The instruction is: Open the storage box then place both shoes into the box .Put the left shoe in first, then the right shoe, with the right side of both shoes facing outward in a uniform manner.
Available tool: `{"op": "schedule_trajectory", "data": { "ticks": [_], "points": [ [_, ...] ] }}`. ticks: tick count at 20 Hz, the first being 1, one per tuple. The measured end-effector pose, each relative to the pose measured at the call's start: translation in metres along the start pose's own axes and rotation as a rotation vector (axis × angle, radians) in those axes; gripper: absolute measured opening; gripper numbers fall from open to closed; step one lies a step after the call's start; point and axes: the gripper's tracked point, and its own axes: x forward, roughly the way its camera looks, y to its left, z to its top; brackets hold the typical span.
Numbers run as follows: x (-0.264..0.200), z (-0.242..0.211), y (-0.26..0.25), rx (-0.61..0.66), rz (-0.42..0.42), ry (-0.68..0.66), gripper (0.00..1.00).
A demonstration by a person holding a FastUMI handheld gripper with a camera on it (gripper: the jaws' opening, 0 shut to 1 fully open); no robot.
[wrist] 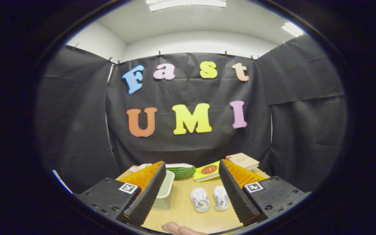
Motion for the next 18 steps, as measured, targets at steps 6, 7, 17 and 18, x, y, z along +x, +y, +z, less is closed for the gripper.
{"op": "schedule_trajectory", "data": {
  "ticks": [6, 7, 17, 18],
  "points": [
    [0.024, 0.017, 0.003, -0.003, 0.014, 0.022, 1.00],
    [0.031, 0.019, 0.007, 0.005, 0.029, 0.037, 1.00],
    [0.113, -0.003, 0.027, 0.016, 0.138, 0.201, 1.00],
    [0.123, -0.011, 0.024, 0.030, 0.148, 0.222, 1.00]
  ]
}}
